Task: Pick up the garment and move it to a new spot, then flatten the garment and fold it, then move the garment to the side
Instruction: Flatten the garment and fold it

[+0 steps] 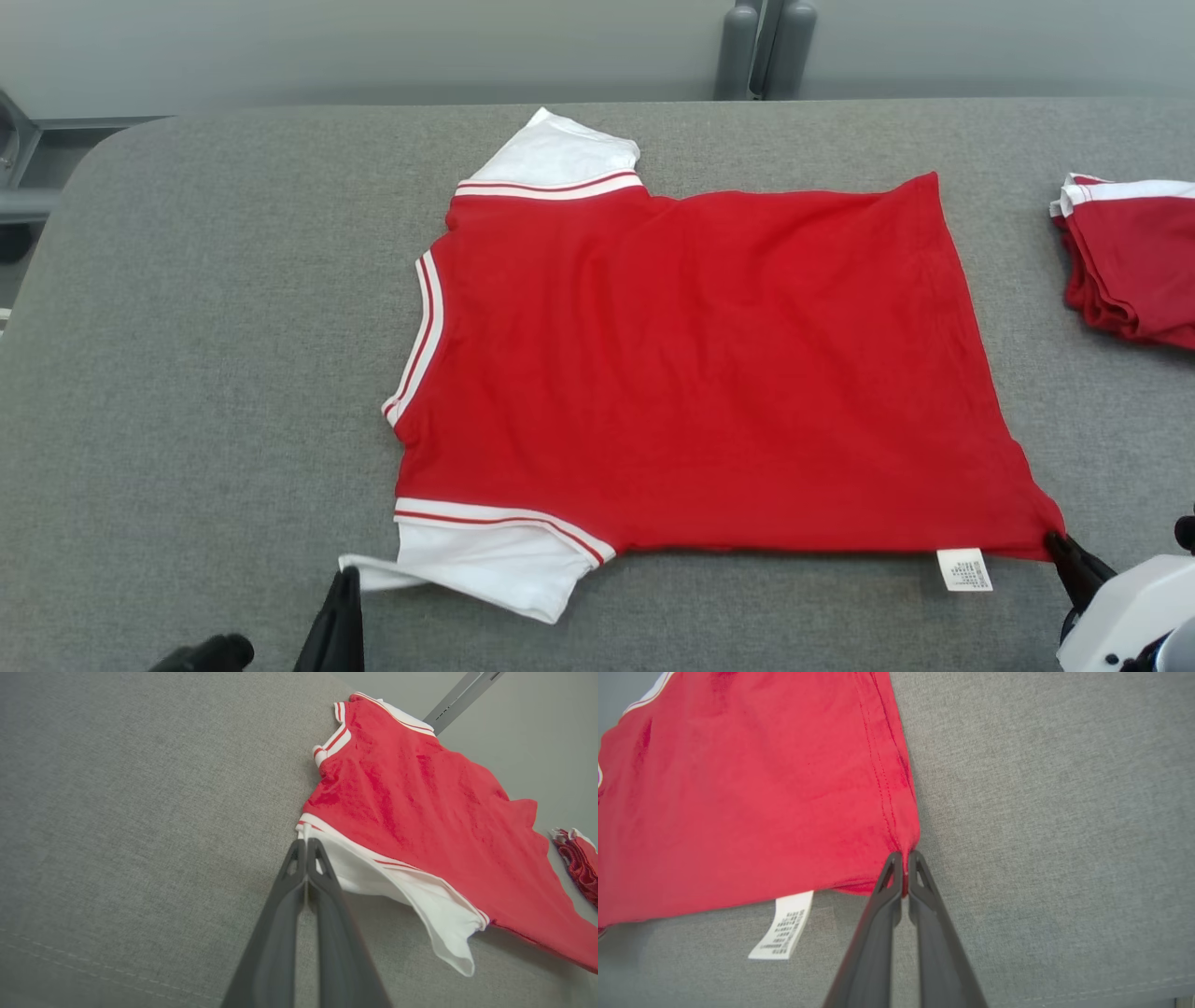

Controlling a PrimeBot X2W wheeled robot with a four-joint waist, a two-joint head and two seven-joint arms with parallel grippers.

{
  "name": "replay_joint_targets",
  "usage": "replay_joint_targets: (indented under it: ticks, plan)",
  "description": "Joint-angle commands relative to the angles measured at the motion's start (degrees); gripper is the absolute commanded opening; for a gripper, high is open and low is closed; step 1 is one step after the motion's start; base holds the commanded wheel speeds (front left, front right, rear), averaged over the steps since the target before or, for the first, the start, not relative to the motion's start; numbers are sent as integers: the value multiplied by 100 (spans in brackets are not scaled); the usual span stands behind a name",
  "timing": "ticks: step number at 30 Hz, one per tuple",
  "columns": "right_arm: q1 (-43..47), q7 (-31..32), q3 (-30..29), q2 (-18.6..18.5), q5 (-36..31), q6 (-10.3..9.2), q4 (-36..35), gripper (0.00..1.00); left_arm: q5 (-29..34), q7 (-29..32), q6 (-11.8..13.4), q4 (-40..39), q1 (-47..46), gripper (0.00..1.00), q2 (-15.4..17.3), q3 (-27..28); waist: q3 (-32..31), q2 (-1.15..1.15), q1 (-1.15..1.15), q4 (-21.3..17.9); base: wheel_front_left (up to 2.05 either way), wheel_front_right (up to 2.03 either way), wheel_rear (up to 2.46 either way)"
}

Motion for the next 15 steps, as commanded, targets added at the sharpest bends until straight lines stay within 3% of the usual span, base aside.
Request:
replay_joint_targets:
  ticks: [1, 8, 15]
  plan:
    - [-114, -64, 8, -19, 26, -4, -50, 0, 75, -38, -49, -75, -195, 0, 61, -1, 14, 0, 1, -25, 0, 0, 0]
    - [-674, 31, 309, -16, -190, -3, -84, 0, 552, 124, -245, -66, -1224, 0, 263, -307, 90, 0, 1, -65, 0, 0, 0]
    - [-1488, 304, 543, -15, -520, -3, 75, 0, 924, 248, -441, 510, -2415, 0, 285, -573, 337, 0, 1, -87, 0, 0, 0]
